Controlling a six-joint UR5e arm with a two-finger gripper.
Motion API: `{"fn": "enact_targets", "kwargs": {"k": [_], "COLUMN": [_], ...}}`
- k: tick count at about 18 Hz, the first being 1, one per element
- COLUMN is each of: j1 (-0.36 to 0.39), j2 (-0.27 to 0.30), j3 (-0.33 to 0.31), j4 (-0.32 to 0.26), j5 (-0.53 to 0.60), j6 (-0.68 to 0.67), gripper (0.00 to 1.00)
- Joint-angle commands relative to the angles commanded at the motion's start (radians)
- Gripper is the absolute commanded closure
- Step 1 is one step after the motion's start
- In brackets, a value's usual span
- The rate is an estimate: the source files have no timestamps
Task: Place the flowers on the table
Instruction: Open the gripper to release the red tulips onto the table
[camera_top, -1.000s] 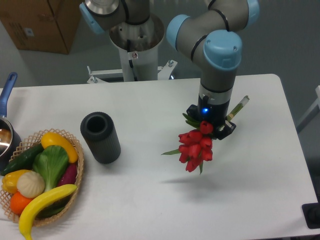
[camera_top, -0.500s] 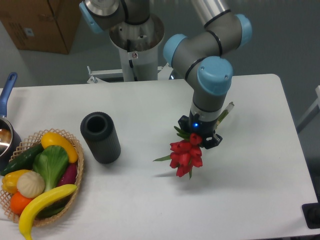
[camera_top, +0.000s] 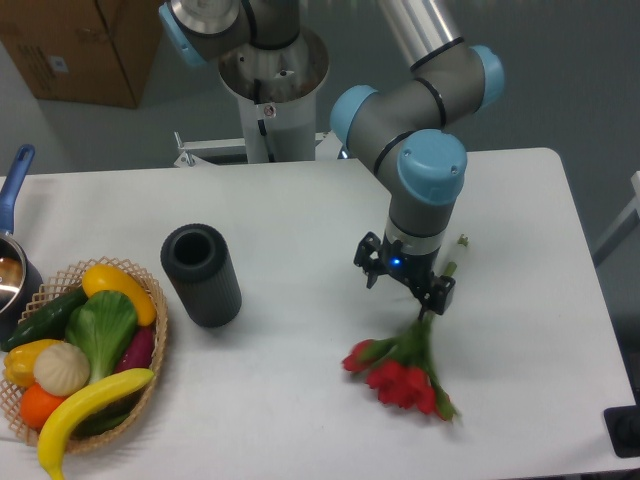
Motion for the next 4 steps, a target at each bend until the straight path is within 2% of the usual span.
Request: {"fn": "enact_targets", "kwargs": {"k": [4], "j1": [0.025], "j2": [0.003], "j3": [0.014], "j4": [-0.003], "j5": [-0.002], "j6": [-0.002], "gripper": [0.00]}}
